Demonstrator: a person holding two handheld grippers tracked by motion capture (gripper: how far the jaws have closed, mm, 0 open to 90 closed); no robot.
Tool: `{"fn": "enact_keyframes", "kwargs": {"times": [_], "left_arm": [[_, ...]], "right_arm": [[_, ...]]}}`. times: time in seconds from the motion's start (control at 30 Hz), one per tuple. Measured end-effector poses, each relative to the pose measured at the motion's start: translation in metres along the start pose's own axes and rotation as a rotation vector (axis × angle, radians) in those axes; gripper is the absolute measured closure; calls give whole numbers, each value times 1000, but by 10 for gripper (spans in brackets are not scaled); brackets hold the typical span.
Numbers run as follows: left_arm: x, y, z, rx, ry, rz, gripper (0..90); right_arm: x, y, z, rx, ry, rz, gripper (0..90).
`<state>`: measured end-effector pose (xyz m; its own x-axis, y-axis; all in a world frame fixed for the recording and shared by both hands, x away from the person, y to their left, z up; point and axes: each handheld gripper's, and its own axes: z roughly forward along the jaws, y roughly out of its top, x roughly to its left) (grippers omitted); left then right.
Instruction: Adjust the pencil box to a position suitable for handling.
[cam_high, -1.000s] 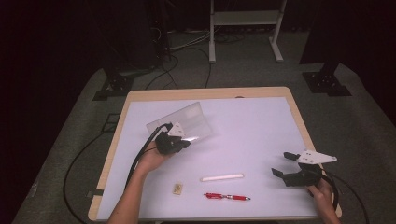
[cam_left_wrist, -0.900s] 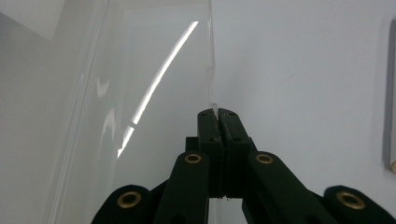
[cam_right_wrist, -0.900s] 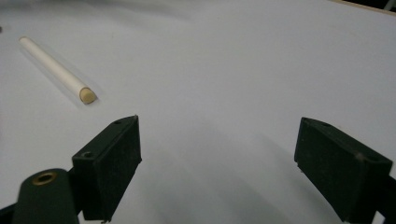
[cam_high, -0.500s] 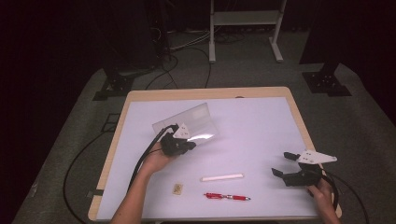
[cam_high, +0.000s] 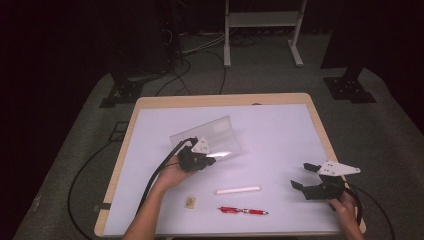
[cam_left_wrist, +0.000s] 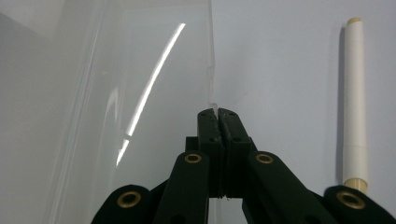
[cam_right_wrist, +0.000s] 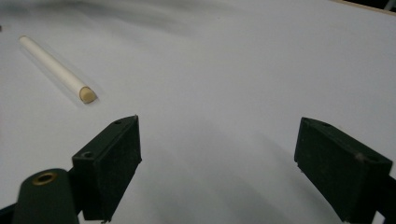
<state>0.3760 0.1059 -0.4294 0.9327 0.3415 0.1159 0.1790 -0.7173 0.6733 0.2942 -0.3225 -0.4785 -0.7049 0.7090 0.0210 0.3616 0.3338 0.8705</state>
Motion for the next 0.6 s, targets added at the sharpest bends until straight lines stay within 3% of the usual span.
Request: {"fn": "enact_keyframes", "kwargs": {"times": [0.6], "left_arm": [[-12,1,12,7,-59,19,894]], "right_arm": [[0,0,0,0,1,3,138]]}}
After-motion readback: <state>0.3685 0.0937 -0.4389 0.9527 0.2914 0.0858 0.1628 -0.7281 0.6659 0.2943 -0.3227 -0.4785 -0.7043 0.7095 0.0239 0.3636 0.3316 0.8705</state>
